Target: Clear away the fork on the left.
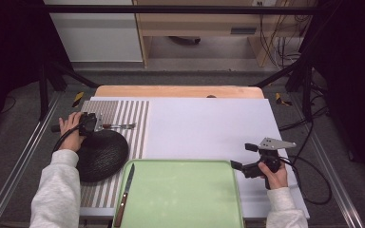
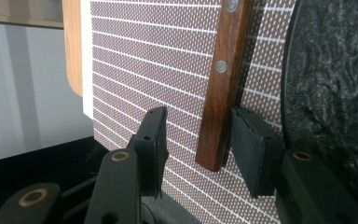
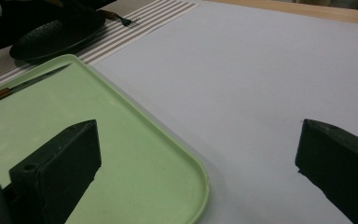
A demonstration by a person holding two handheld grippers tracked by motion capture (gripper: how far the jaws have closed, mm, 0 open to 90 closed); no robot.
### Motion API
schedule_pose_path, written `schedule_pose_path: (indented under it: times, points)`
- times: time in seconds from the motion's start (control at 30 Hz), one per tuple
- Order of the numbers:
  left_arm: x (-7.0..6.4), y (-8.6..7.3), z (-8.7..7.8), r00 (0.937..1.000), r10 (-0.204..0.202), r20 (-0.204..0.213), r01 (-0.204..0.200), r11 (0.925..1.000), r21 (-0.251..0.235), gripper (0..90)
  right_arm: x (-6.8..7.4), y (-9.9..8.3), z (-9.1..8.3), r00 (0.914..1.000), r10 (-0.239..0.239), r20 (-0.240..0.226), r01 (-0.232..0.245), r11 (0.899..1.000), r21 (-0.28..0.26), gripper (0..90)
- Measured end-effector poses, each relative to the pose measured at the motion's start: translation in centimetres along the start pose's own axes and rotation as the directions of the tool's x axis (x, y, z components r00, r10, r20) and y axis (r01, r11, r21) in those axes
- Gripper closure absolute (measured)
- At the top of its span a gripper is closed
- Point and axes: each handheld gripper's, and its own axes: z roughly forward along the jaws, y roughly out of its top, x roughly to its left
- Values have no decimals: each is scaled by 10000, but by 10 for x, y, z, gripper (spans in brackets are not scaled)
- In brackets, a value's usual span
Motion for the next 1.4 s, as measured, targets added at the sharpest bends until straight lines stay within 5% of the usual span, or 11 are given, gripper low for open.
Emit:
schedule_pose_path:
  times: [1.03,1.4]
  points:
    - [-1,15,7,10000,32,66,-26,9957,-926,674,0,0,1,10000,40,-12,-40,10000,0,6]
    - [0,32,12,9990,444,55,-435,9922,-1168,682,0,0,0,10000,11,17,-11,10000,-12,5]
